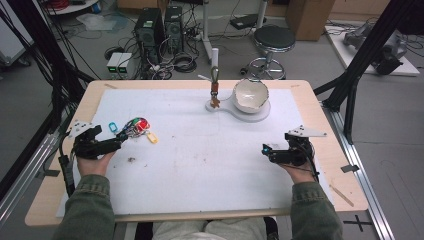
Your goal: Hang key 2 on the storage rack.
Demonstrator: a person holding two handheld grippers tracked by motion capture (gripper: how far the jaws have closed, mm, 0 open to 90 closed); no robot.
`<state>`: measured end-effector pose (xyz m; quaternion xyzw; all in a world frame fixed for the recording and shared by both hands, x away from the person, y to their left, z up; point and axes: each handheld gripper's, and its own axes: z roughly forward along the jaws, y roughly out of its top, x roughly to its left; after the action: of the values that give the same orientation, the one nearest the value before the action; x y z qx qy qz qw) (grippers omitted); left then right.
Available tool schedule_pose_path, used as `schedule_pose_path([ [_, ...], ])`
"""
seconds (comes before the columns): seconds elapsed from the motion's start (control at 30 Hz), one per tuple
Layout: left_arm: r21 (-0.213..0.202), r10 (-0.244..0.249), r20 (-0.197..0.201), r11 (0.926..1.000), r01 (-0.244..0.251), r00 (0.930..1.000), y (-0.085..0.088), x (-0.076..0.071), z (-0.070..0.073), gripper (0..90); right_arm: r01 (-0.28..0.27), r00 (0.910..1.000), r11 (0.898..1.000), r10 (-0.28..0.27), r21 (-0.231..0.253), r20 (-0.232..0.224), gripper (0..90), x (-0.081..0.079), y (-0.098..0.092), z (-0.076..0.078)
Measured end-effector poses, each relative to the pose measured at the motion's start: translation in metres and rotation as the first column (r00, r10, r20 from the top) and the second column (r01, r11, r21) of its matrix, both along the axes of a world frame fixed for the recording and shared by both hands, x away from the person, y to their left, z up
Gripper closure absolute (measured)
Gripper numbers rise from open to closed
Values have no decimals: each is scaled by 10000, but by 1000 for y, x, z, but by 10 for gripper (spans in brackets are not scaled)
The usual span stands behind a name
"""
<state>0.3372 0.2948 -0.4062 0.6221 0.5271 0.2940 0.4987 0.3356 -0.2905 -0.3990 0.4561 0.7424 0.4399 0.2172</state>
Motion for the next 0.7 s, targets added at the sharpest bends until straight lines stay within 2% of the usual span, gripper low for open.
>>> schedule_pose_path([
  [0.07, 80, -3, 118, 10000, 2, 9999, -1, 2, 1, 18, 26, 10000, 10000, -26, 13, 26, 6, 0, -1, 0],
  [0.17, 170, -75, 59, 9998, 74, 10000, -2, 6, 1, 18, 42, 10000, 10000, -42, 36, -15, 6, -1, -2, 0],
  [0.4, 119, 25, 170, 9999, -27, 9999, -2, 11, 8, 18, 52, 10000, 10000, -52, 24, 31, 6, -2, -2, 0],
  [0.47, -57, -35, 19, 10000, 35, 10000, -1, 14, 12, 18, 59, 10000, 10000, -59, 31, -2, 7, -2, -2, 0],
  [0.57, -17, -39, -6, 10000, 39, 10000, -1, 16, 14, 18, 79, 10000, 10000, -79, 11, 30, 6, -2, -2, 0],
  [0.7, 84, -74, -411, 9999, 77, 9991, -3, 19, 16, 18, 112, 9999, 9999, -112, 22, 47, 7, -2, -3, 1],
])
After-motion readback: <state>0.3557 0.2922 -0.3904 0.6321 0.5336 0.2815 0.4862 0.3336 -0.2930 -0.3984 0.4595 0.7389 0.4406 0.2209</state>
